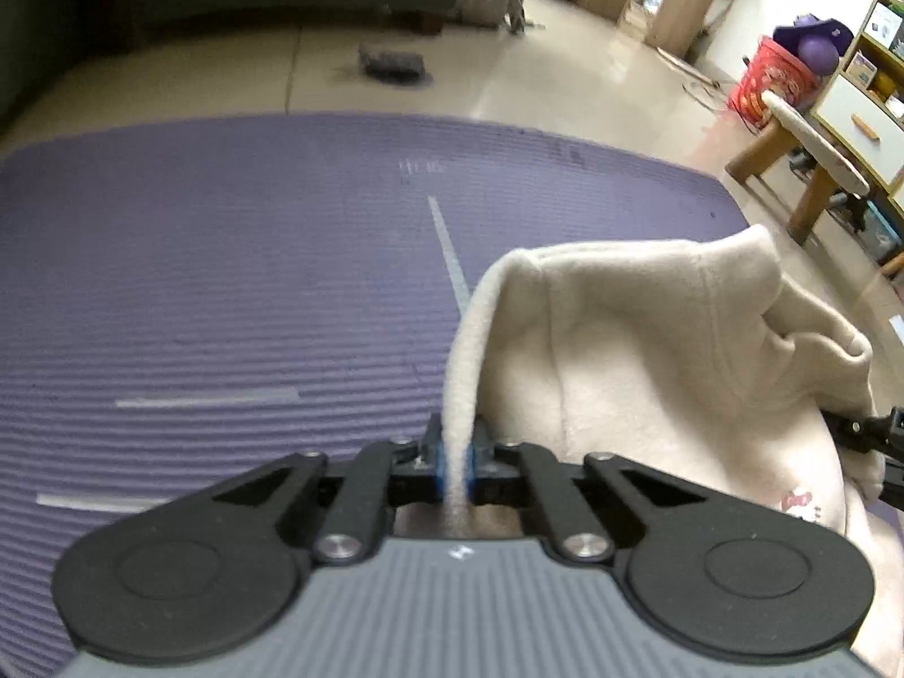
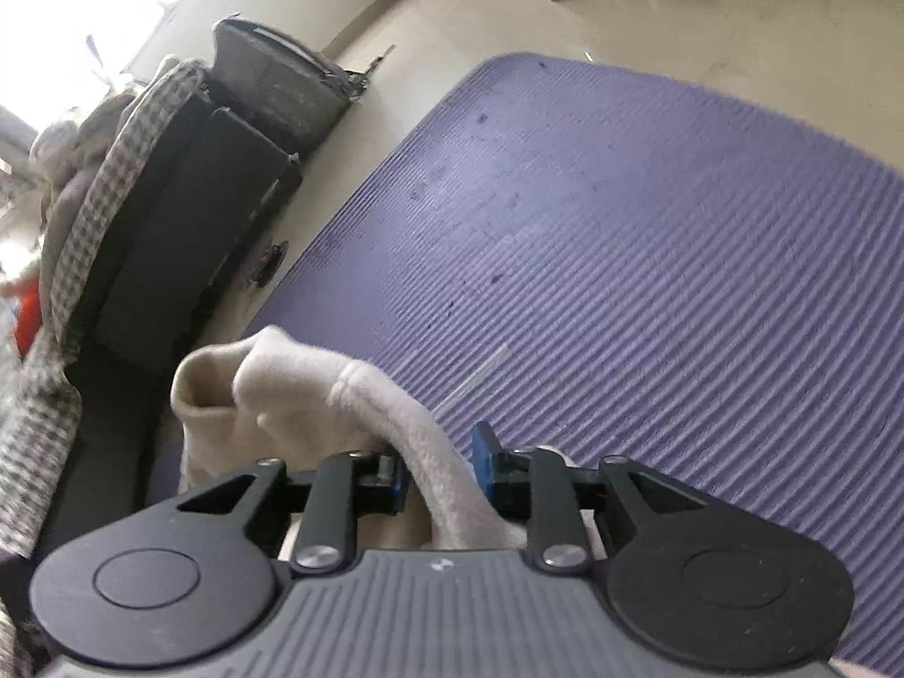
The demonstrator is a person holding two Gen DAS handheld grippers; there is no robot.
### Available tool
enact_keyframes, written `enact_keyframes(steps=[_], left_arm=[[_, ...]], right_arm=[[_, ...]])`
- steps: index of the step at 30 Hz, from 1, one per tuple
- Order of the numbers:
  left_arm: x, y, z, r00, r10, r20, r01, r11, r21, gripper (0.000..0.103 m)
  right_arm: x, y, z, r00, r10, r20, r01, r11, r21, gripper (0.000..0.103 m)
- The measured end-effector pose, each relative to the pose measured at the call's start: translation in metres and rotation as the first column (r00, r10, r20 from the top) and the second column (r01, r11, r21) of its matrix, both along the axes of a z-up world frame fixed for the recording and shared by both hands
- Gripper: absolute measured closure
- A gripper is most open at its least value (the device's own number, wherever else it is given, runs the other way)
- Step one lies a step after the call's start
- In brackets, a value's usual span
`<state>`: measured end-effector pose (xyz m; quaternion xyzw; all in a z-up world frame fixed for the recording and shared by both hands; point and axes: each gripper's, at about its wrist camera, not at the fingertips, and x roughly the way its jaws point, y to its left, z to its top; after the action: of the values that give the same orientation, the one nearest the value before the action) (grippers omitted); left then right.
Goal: Fold clothes
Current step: 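Lift the sweatshirt with both grippers and shake it open in the air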
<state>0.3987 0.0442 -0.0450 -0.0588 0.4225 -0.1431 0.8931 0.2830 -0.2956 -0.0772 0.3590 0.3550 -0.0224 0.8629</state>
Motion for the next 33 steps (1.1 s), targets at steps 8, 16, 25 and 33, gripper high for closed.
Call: enact_keyframes(steps=[8,16,25,33], left_arm=[[-0.030,0.001,0.076,0.990,0.034,0.139,-0.037,0.999,0.015,0.102],[-0.087,0.004,0.189,0.956,-0.014,0.294,0.014,1.000,0.002,0.102],[-0.149,0.004,0.274,0.881,-0.064,0.470,0.088,0.996,-0.028,0.102],[-0.196,0.015,0.327,0.824,-0.074,0.561,0.137,0.988,-0.070,0.102]], right_arm=[[-0.028,0.024,0.094,0.980,0.069,0.188,-0.025,0.973,-0.228,0.097],[-0.068,0.037,0.210,0.904,0.162,0.397,-0.032,0.949,-0.315,0.098],[-0.133,0.045,0.319,0.783,0.269,0.560,-0.056,0.928,-0.368,0.098],[-0.196,0.036,0.381,0.689,0.292,0.663,-0.027,0.925,-0.379,0.098]])
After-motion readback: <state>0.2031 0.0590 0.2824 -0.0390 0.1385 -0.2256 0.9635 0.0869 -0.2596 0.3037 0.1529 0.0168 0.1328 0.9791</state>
